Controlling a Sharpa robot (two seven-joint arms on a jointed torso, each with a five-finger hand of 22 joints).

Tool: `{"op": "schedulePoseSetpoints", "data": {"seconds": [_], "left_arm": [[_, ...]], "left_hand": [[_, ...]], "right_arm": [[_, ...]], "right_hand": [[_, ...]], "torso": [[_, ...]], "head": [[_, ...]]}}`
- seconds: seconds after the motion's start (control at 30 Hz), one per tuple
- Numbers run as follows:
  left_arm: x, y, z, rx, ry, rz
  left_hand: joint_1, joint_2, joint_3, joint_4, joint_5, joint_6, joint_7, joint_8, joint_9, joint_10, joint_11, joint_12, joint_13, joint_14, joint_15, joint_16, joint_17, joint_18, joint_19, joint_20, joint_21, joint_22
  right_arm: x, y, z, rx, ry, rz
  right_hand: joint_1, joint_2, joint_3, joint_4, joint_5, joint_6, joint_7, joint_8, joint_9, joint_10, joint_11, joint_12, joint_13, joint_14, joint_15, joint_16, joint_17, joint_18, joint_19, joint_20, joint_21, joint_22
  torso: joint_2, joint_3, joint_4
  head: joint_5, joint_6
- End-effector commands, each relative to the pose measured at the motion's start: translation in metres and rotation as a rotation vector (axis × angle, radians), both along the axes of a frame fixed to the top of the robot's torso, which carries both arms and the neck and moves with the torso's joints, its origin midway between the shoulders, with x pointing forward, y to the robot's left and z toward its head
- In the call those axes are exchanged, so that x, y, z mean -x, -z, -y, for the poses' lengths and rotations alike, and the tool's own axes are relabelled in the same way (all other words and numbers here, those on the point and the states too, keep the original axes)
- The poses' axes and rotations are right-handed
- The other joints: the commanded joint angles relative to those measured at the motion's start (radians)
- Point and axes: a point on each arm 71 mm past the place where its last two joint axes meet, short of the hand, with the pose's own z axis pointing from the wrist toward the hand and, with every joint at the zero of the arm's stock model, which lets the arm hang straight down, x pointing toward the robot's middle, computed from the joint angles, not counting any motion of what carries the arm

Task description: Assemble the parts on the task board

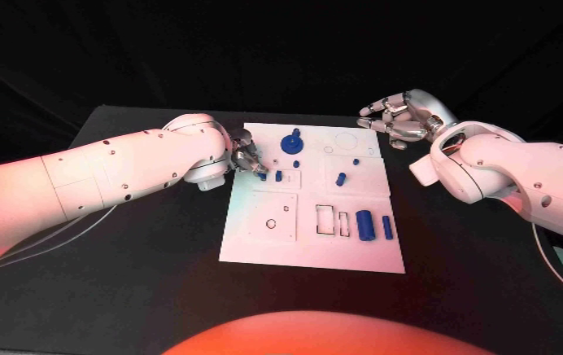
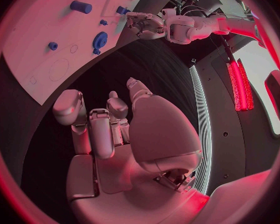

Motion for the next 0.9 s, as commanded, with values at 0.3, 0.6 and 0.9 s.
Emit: {"op": "schedulePoseSetpoints", "data": {"seconds": [0.3, 0.6, 0.9], "left_arm": [[0.0016, 0.0016, 0.0, -0.014, 0.022, -0.01], [0.0018, 0.0014, -0.0002, -0.017, 0.026, -0.01], [0.0045, 0.002, 0.0018, -0.023, 0.061, -0.034]], "left_hand": [[0.003, -0.004, 0.172, -0.165, 0.005, 0.008, -0.004, 0.008, 0.003, 0.012, 0.002, 0.01, 0.007, 0.078, -0.01, 0.004, 0.193, -0.021, 0.042, -0.009, 0.005, 0.118], [0.003, -0.006, 0.174, -0.166, 0.006, 0.008, -0.004, 0.009, 0.004, 0.012, 0.002, 0.009, 0.007, 0.078, -0.01, 0.004, 0.193, -0.021, 0.042, -0.009, 0.005, 0.118], [0.002, -0.009, 0.175, -0.168, 0.007, 0.009, -0.005, 0.009, 0.004, 0.014, 0.002, 0.011, 0.01, 0.078, -0.01, 0.004, 0.193, -0.021, 0.042, -0.01, 0.005, 0.119]], "right_arm": [[0.0007, 0.0007, -0.0008, 0.0, -0.016, -0.001], [0.0007, 0.0008, -0.0006, 0.0, -0.016, -0.001], [0.0008, 0.0009, -0.0011, -0.001, -0.017, -0.001]], "right_hand": [[-0.012, -0.002, -0.006, 0.003, 0.006, 0.0, 0.0, 0.006, -0.002, -0.002, 0.002, 0.0, 0.0, 0.047, -0.006, -0.006, 0.045, 0.012, -0.007, -0.003, -0.004, -0.001], [-0.012, -0.002, -0.006, 0.003, 0.006, 0.0, 0.0, 0.006, -0.002, -0.002, 0.002, 0.0, 0.0, 0.047, -0.006, -0.006, 0.045, 0.012, -0.007, -0.003, -0.004, -0.001], [-0.012, -0.002, -0.006, 0.003, 0.006, 0.0, 0.0, 0.006, -0.002, -0.002, 0.002, 0.0, 0.0, 0.047, -0.006, -0.006, 0.045, 0.012, -0.007, -0.003, -0.004, -0.001]], "torso": [[0.0, 0.0008, -0.0006], [0.0, 0.0007, -0.0007], [0.0, 0.0004, -0.0006]], "head": [[0.005, 0.001], [0.006, 0.002], [0.005, 0.002]]}}
